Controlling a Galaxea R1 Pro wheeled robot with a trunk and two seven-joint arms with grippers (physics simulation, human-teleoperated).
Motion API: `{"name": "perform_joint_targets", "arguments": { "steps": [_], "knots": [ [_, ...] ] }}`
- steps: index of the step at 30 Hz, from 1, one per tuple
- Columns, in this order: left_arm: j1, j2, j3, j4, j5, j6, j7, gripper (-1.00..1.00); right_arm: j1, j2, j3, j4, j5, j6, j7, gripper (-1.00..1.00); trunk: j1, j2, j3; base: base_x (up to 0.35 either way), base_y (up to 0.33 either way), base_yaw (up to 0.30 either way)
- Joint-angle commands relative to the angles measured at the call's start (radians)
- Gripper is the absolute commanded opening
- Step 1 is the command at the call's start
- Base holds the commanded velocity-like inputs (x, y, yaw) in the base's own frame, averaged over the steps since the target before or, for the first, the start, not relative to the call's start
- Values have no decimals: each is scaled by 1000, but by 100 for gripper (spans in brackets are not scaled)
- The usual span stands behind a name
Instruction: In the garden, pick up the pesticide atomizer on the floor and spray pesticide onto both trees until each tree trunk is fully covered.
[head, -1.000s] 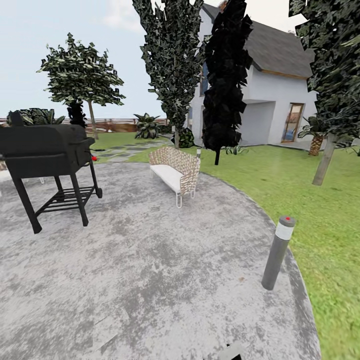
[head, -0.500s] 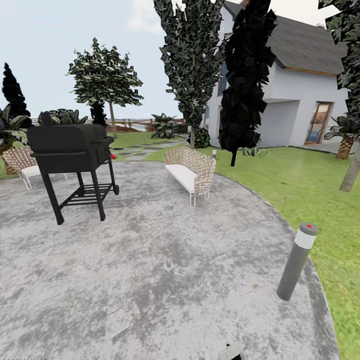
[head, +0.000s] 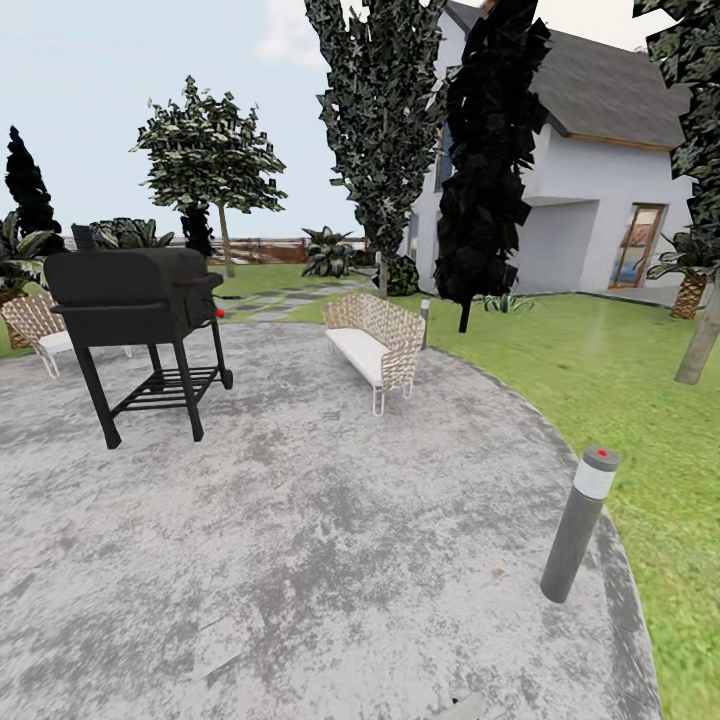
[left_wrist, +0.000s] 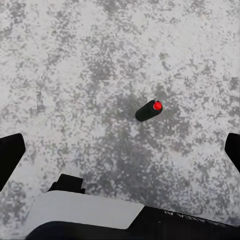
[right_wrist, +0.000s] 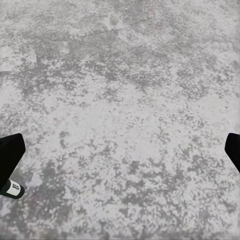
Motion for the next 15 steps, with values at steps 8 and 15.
{"name": "perform_joint_targets", "arguments": {
  "steps": [8,15],
  "knots": [
    [31,0,0,0,0,0,0,100,0,0,0,0,0,0,0,100,0,0,0,0,0,0],
    [31,0,0,0,0,0,0,100,0,0,0,0,0,0,0,100,0,0,0,0,0,0]
  ]
}}
